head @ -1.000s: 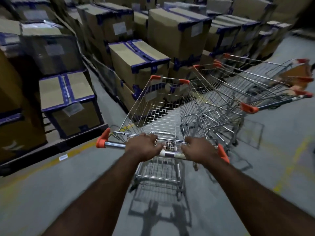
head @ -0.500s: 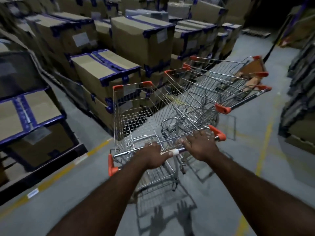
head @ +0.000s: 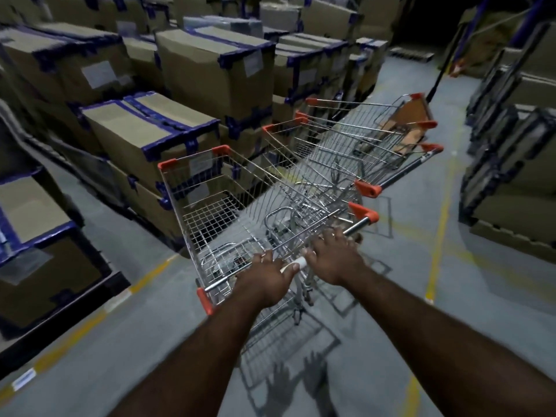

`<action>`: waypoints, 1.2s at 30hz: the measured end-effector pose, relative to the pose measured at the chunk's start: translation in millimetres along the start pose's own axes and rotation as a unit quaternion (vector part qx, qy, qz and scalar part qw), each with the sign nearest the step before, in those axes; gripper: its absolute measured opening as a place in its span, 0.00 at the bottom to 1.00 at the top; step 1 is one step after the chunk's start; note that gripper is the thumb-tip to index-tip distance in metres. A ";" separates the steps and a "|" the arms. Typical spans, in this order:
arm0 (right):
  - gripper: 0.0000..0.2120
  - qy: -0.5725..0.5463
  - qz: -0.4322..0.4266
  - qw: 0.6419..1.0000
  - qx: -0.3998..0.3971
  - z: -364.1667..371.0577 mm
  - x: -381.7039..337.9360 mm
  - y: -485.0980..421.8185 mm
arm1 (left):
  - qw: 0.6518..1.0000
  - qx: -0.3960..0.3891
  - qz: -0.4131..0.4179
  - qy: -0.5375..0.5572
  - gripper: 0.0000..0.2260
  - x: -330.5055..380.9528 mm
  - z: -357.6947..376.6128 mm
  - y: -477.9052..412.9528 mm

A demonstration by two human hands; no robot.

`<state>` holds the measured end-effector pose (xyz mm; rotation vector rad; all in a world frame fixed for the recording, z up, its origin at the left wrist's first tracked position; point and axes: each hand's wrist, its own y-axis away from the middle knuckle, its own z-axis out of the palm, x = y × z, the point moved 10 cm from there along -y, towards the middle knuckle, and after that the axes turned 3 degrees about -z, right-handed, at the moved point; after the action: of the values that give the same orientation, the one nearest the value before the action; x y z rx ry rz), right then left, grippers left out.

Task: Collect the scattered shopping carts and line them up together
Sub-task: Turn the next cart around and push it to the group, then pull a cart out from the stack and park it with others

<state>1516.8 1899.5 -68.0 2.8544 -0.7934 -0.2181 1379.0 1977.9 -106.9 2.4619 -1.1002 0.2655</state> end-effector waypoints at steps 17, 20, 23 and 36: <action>0.35 -0.031 -0.004 0.998 0.054 -69.9 111.6 46.1 | 0.986 0.066 0.072 -0.138 0.24 175.2 -46.8 -41.6; 0.35 -0.054 0.026 0.995 0.075 -91.0 169.1 63.9 | 0.981 0.075 0.113 -0.137 0.26 243.7 -48.7 -45.6; 0.35 -0.044 0.052 0.993 0.101 -111.9 224.8 88.4 | 0.971 0.088 0.158 -0.155 0.24 315.4 -46.7 -49.3; 0.35 -0.054 0.320 0.927 0.188 -187.5 513.4 336.7 | 0.899 0.100 0.379 -0.196 0.26 669.5 1.7 -2.5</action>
<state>1819.4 1370.8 134.3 2.7204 -1.9095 -0.1418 1827.4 1534.8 118.4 2.1728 -2.2939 0.1055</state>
